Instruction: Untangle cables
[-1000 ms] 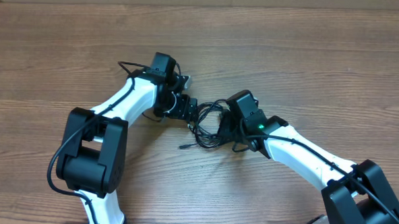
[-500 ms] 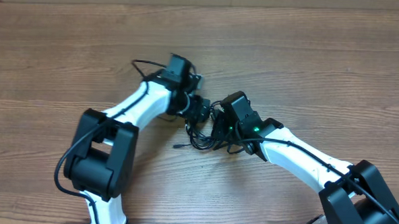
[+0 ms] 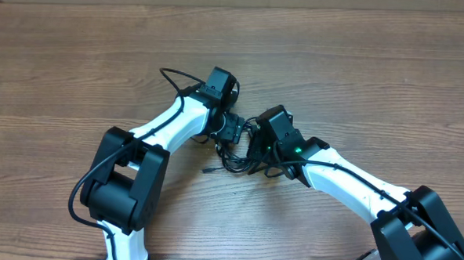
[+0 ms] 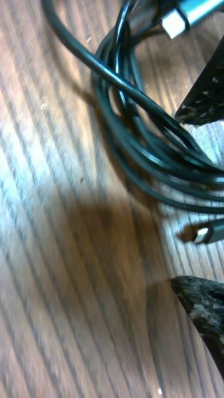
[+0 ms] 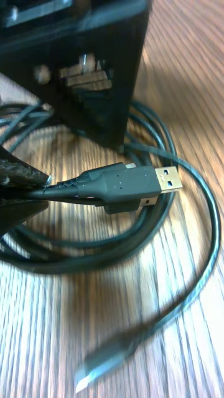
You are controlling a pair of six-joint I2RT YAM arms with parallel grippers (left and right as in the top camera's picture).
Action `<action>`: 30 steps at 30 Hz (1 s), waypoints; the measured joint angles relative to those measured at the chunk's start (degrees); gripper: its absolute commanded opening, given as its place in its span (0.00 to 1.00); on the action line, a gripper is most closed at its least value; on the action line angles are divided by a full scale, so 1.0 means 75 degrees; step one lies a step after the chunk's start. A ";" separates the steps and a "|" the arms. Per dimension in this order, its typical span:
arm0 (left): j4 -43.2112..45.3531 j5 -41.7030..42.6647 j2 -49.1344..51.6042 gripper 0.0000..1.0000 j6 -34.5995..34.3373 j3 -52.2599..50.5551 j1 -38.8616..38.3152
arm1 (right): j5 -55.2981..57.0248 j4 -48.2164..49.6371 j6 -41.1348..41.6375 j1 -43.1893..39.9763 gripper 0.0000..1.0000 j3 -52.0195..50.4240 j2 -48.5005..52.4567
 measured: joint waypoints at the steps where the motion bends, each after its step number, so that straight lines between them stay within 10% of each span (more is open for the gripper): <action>1: -0.0003 -0.0035 0.0003 0.76 -0.0085 0.0003 0.0038 | 0.0114 -0.0064 0.0000 -0.0009 0.04 0.0000 0.0000; 30: -0.0737 -0.1209 0.0052 0.86 -0.0481 0.0050 0.1370 | 0.0828 -0.0586 0.0743 -0.0755 0.04 0.0000 0.0000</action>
